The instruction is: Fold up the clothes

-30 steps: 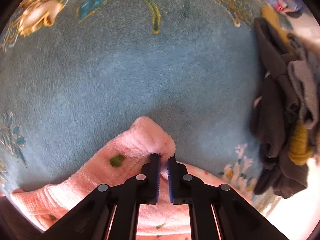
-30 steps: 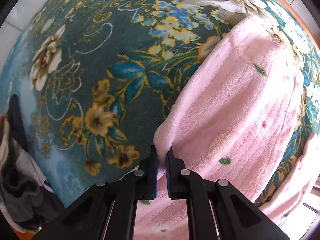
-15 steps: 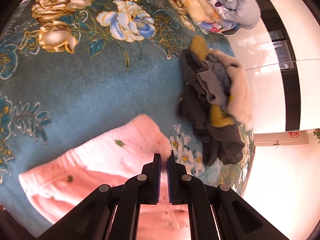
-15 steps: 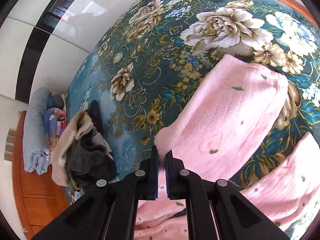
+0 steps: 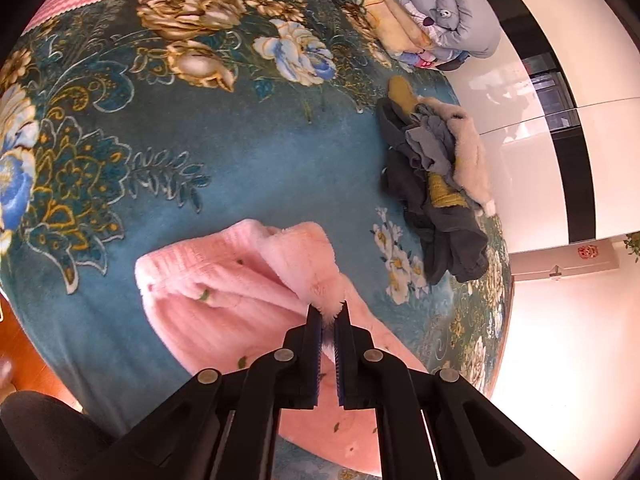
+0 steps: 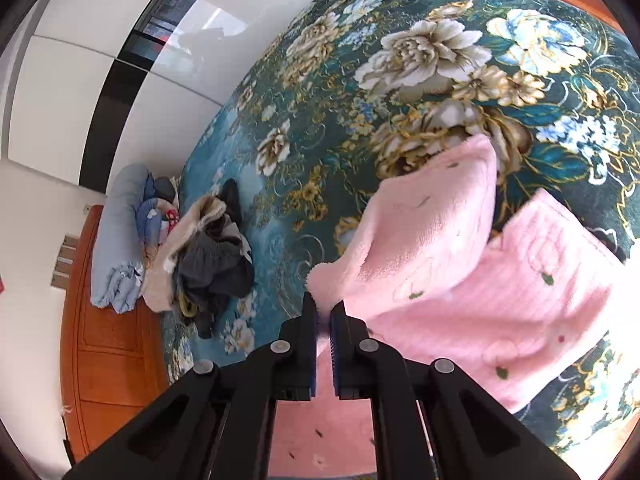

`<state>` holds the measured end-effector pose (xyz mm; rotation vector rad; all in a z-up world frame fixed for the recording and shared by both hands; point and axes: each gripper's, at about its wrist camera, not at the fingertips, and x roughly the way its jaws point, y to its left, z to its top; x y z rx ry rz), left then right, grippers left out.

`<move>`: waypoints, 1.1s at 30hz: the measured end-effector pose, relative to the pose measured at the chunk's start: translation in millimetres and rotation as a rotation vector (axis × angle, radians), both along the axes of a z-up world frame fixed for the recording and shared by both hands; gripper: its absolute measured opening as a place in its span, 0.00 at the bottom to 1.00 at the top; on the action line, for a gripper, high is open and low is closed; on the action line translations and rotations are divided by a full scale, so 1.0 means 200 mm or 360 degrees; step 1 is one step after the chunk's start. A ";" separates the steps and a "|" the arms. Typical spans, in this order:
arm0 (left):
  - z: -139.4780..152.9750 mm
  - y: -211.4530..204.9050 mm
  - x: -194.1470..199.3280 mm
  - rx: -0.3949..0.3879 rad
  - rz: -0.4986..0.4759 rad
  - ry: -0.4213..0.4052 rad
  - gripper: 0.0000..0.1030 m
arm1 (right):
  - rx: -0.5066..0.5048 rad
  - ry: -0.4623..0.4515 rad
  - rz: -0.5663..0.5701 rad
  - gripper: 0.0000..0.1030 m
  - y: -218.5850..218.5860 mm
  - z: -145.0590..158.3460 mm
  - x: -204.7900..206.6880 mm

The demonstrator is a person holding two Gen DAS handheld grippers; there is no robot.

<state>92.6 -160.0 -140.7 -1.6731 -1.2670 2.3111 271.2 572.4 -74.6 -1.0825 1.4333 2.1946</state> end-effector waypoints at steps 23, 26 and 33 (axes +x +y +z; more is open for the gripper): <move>-0.51 -0.09 0.10 -0.0208 0.0308 -0.0649 0.07 | -0.0066 -0.0740 0.0179 0.05 -0.28 -0.73 0.24; -0.55 -0.10 0.10 -0.0158 0.0334 -0.0655 0.09 | -0.0087 -0.0743 0.0154 0.05 -0.27 -0.76 0.26; -0.63 -0.12 0.12 -0.0153 0.0342 -0.0718 0.42 | -0.0059 -0.0777 0.0170 0.05 -0.28 -0.74 0.23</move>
